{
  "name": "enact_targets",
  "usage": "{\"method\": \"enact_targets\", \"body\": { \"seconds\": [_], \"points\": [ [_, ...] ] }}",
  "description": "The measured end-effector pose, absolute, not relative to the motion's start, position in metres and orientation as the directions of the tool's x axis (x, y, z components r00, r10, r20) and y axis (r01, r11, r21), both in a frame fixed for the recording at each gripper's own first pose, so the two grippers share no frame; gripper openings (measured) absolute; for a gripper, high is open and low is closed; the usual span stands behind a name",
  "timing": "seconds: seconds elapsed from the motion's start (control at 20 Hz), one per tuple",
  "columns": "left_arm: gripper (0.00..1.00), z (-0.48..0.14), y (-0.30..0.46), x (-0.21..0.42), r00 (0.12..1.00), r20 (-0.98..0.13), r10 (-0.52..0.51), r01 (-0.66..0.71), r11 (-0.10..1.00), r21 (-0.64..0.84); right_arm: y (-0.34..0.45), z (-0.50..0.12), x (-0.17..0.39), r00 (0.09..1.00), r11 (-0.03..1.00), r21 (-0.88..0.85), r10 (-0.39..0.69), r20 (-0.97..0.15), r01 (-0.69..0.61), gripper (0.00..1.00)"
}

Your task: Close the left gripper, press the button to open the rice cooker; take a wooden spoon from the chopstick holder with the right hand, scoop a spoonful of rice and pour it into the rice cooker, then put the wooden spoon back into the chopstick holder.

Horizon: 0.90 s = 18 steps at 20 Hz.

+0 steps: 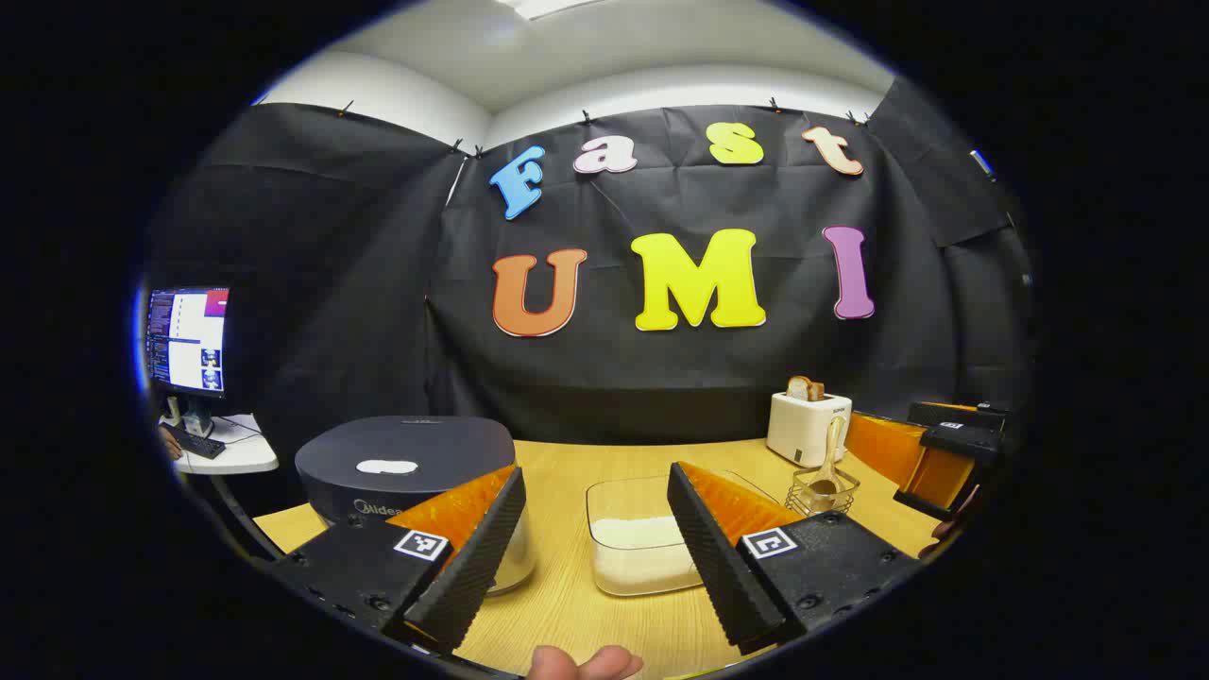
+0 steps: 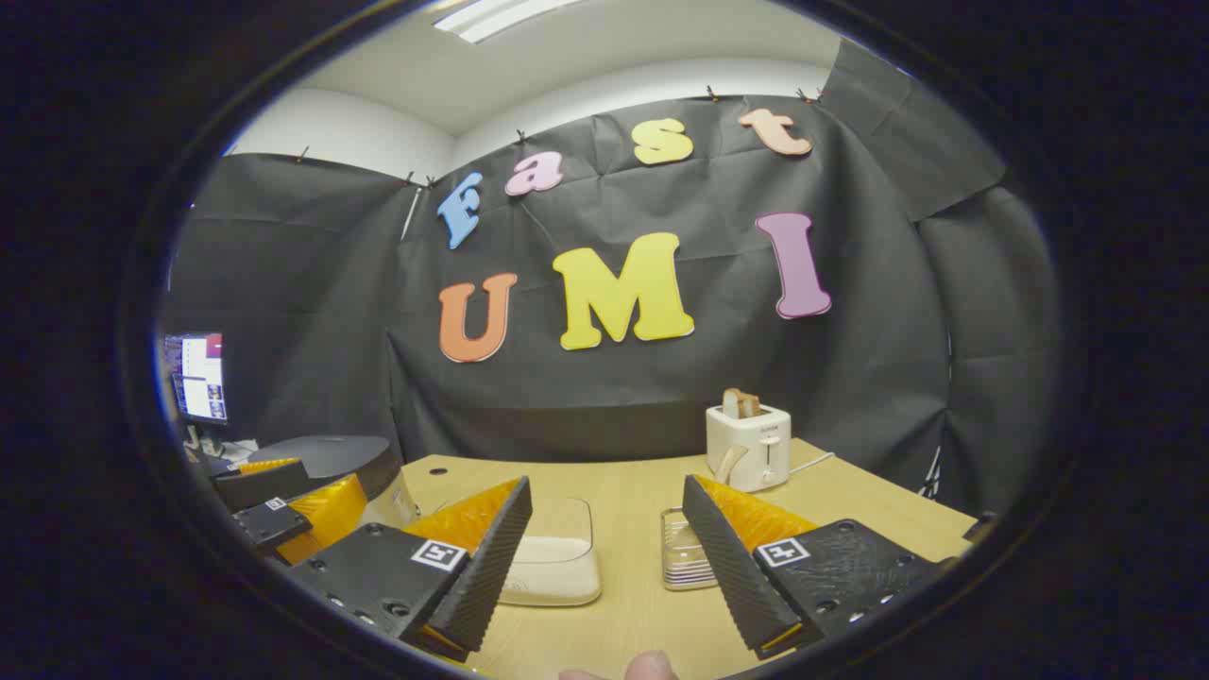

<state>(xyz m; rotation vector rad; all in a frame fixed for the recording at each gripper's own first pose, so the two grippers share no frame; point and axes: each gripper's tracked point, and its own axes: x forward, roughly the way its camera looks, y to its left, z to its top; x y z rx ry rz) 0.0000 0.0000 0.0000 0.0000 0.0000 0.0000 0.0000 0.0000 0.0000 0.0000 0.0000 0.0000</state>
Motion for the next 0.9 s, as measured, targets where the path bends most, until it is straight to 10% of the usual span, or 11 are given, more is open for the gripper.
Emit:
{"method": "enact_targets", "body": {
  "seconds": [0.9],
  "points": [
    [0.97,-0.0030,0.0041,0.0009,1.000,-0.007,0.020,-0.020,1.000,-0.012,-0.0017,0.0052,-0.0043,1.000,0.999,-0.040,-0.008,0.016,0.008,0.92]
  ]
}}
